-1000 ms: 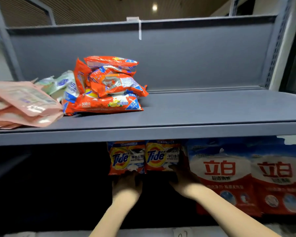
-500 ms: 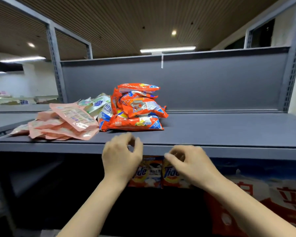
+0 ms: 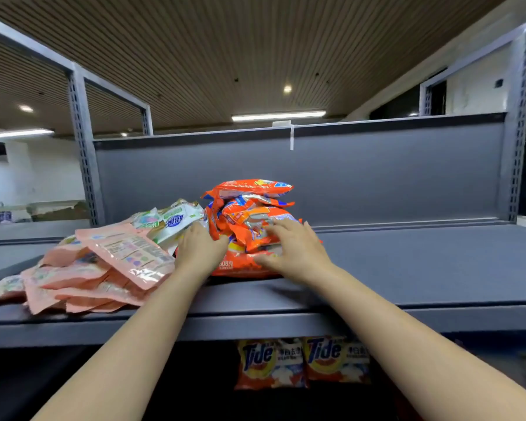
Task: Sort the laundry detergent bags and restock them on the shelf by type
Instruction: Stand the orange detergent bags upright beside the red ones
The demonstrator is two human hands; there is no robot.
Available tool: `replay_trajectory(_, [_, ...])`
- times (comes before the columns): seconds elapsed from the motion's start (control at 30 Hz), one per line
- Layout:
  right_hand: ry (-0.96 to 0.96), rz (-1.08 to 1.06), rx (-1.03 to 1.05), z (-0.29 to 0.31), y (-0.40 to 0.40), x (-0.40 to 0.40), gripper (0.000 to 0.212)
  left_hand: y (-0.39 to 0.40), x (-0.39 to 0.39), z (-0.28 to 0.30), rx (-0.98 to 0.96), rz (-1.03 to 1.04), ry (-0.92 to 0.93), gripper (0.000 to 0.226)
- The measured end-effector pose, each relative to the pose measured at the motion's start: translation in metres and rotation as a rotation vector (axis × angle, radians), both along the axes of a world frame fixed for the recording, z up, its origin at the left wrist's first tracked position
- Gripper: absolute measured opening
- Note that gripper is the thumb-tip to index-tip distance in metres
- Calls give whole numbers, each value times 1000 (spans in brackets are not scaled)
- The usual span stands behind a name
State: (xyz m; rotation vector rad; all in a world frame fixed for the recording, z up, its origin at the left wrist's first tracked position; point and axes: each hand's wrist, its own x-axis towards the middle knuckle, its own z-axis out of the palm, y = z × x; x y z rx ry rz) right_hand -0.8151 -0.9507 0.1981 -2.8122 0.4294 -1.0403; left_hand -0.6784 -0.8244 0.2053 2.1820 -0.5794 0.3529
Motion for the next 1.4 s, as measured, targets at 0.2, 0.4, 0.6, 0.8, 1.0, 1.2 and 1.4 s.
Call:
replay_trajectory(0.2, [45, -97, -179, -7, 5, 42, 67, -15, 28, -10, 0, 19, -41, 63])
replay_trajectory(0.4, [-409, -93, 63, 2, 1, 31, 40, -17, 39, -19, 10, 10, -55, 58])
replay_trajectory(0.6, [-974, -295, 377, 20, -7, -23, 28, -14, 33, -19, -2, 2, -195, 45])
replay_trajectory(0.8, [-1013, -395, 315, 22, -30, -68, 31, -12, -6, -10, 63, 71, -488, 41])
replay_trajectory(1.0, [-963, -272, 496, 3, -37, -84, 26, -22, -62, -14, 164, -80, -521, 32])
replay_trajectory(1.2, [-834, -327, 600, -13, -43, -91, 31, 4, -30, 3, -120, -95, -186, 42])
replay_trajectory(1.4, [-804, -290, 482, -18, -30, -85, 26, 16, 6, -16, -77, -17, 105, 41])
